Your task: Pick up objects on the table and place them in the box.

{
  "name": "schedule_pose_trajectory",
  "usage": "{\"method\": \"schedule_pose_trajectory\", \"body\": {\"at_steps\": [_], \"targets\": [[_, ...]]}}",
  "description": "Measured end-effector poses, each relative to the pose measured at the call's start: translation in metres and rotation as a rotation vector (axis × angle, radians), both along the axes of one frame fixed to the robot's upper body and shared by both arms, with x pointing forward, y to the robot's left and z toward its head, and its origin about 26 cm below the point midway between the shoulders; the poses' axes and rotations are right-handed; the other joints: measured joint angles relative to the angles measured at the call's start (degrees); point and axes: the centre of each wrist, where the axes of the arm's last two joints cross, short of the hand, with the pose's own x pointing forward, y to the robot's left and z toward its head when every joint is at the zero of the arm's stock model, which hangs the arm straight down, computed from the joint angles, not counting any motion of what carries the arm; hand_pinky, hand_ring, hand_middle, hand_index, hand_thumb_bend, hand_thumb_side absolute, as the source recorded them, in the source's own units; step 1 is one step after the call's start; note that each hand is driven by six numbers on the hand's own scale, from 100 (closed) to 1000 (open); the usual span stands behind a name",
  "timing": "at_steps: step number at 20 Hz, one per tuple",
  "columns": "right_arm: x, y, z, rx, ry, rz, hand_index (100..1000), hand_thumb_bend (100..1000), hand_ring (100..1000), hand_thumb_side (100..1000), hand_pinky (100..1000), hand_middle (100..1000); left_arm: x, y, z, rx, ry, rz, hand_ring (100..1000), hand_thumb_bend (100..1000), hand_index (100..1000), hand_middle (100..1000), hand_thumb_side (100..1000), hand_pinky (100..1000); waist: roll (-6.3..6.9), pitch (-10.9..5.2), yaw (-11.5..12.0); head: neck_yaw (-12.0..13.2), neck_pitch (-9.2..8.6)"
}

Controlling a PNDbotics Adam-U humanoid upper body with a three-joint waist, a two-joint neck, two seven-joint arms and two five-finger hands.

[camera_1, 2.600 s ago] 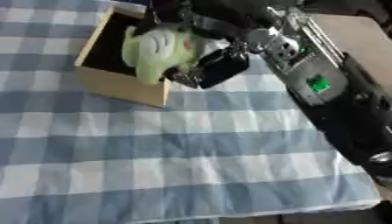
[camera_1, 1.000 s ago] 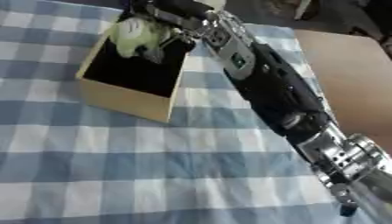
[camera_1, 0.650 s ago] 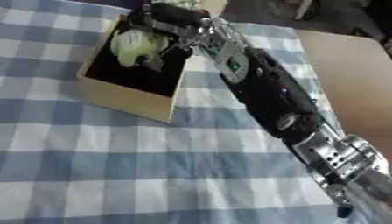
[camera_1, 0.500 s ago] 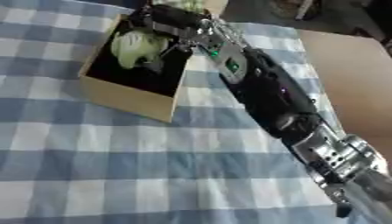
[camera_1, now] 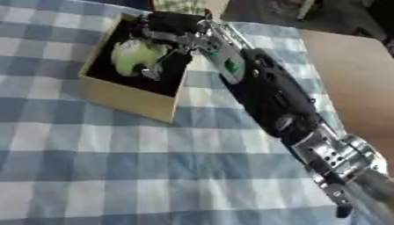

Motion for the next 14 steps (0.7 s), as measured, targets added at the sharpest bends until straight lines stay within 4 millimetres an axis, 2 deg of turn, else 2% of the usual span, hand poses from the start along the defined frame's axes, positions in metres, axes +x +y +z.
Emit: {"method": "schedule_pose_trajectory", "body": {"at_steps": [4,5,7,9,10,11,14], "targets": [[-0.0034,0.0048,0.0051,-0.06,-0.033,-0.005,897,198,905,658,923,834,0.0,-0.0009,-0.0008,-0.003,0.007,-0.002,514,100,675,589,861,323,0.0,0.0,-0.08,0.0,0.07],[-0.0044,0.0058,0.0064,-0.075,-0.041,-0.007,917,230,918,654,939,848,0.0,-0.0011,-0.0009,-0.003,0.009,-0.003,515,100,675,589,860,323,0.0,0.0,-0.09,0.0,0.09],[-0.0064,0.0075,0.009,-0.108,-0.059,-0.013,942,279,927,539,952,862,0.0,-0.0011,-0.001,0.0,0.011,-0.003,515,100,675,589,860,323,0.0,0.0,-0.1,0.0,0.21],[-0.0072,0.0083,0.01,-0.137,-0.067,-0.019,951,326,931,329,961,866,0.0,-0.001,-0.0012,0.002,0.013,-0.004,515,100,674,589,860,323,0.01,-0.01,-0.1,0.0,0.34],[-0.0072,0.0083,0.01,-0.147,-0.065,-0.017,960,338,926,181,959,864,-0.0001,-0.0009,-0.0015,0.002,0.015,-0.004,515,100,674,589,860,323,0.01,-0.01,-0.11,0.0,0.36],[-0.0072,0.0083,0.0099,-0.155,-0.062,-0.014,963,343,918,100,955,858,-0.0001,-0.0008,-0.0018,0.003,0.017,-0.003,515,100,674,589,860,324,0.01,-0.01,-0.11,0.0,0.37],[-0.0067,0.0084,0.009,-0.162,-0.038,0.002,962,349,908,100,950,850,-0.0002,-0.0005,-0.0027,0.007,0.022,-0.001,515,100,674,589,861,324,0.02,-0.02,-0.24,0.0,0.43]]}}
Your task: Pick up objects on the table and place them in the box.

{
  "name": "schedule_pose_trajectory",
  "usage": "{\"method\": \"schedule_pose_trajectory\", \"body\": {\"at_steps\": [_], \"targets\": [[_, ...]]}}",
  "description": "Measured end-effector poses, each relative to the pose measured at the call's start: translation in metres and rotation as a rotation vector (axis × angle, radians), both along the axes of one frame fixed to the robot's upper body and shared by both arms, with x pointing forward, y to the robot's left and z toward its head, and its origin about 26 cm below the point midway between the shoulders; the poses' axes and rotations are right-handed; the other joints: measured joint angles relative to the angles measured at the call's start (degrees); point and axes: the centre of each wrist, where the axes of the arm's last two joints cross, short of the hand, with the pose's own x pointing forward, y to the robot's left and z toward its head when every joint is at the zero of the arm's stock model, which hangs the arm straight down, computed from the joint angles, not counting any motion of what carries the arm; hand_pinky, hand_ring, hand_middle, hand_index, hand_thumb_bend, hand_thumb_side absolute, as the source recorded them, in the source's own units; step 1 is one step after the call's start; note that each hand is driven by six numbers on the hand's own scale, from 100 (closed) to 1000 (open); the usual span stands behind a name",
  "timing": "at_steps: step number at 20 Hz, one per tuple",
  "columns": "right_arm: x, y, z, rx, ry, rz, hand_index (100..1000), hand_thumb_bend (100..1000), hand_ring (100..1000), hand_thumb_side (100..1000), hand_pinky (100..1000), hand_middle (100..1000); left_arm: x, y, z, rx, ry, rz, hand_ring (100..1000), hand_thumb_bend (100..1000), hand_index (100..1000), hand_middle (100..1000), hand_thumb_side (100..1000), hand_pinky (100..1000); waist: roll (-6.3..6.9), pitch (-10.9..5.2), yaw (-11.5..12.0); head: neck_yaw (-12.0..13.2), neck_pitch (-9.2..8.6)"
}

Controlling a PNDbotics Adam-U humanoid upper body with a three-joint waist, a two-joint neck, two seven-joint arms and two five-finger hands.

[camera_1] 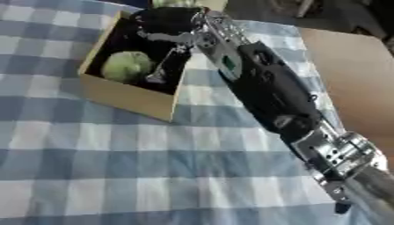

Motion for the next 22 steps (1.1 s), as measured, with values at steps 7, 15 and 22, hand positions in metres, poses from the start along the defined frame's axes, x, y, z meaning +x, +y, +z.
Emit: {"method": "schedule_pose_trajectory", "body": {"at_steps": [7,15,22], "targets": [[-0.002,0.003,0.003,0.066,0.055,0.03,956,200,874,100,923,821,0.0,0.0,-0.001,0.007,0.011,0.0,515,100,674,590,862,325,0.21,-0.25,-0.37,0.05,0.1],[-0.028,0.0,0.031,0.255,-0.032,0.091,937,100,843,115,882,788,0.0,0.0,-0.004,0.012,0.027,0.005,522,100,674,590,859,327,0.79,-1.15,-1.19,0.57,0.15],[-0.066,-0.016,0.058,0.431,-0.161,0.15,906,100,805,100,846,753,-0.001,0.002,-0.006,0.003,0.024,0.014,522,100,672,589,849,328,1.55,-1.88,-2.45,1.56,0.67]]}}
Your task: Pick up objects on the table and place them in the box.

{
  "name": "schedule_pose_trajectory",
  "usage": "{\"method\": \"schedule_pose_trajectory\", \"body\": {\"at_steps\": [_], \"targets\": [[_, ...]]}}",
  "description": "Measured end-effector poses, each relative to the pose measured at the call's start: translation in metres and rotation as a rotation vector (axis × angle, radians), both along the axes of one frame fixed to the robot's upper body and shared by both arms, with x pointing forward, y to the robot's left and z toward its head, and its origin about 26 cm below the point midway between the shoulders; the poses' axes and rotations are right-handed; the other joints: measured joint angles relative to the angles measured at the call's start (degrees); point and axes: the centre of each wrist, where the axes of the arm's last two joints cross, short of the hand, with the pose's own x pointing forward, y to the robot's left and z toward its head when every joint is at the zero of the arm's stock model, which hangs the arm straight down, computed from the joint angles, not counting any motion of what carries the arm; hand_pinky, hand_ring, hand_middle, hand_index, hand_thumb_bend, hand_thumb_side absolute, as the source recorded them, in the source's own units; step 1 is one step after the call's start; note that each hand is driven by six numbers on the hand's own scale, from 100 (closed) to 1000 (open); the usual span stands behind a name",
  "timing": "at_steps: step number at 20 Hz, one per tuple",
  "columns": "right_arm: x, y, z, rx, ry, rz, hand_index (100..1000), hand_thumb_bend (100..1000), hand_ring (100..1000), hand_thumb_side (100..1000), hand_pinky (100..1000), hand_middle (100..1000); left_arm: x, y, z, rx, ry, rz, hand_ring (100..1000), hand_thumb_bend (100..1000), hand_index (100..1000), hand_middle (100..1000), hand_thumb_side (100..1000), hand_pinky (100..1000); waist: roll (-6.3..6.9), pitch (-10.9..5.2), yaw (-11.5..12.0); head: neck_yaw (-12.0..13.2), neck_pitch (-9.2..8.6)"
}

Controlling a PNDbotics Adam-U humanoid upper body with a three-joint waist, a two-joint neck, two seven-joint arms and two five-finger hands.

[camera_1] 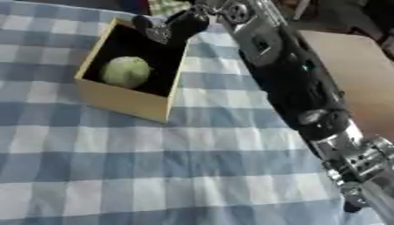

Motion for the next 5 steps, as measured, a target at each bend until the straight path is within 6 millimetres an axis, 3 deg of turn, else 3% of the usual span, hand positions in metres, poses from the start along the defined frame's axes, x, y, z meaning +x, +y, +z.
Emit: {"method": "schedule_pose_trajectory", "body": {"at_steps": [2,4,5], "targets": [[-0.011,-0.006,0.003,0.047,-0.023,0.009,887,100,789,100,833,736,0.0,0.001,0.0,-0.012,-0.011,0.004,522,100,671,588,845,329,0.37,-0.12,-0.36,0.46,0.26],[-0.022,-0.012,0.003,0.096,-0.043,0.016,867,100,770,281,821,708,0.0,0.002,0.0,-0.032,-0.025,0.01,521,100,670,588,843,330,0.75,-0.22,-0.83,0.96,0.46],[-0.028,-0.015,0.003,0.123,-0.05,0.019,866,100,769,315,820,709,0.0,0.003,-0.001,-0.043,-0.029,0.014,521,100,670,587,842,330,0.93,-0.22,-1.06,1.26,0.47]]}}
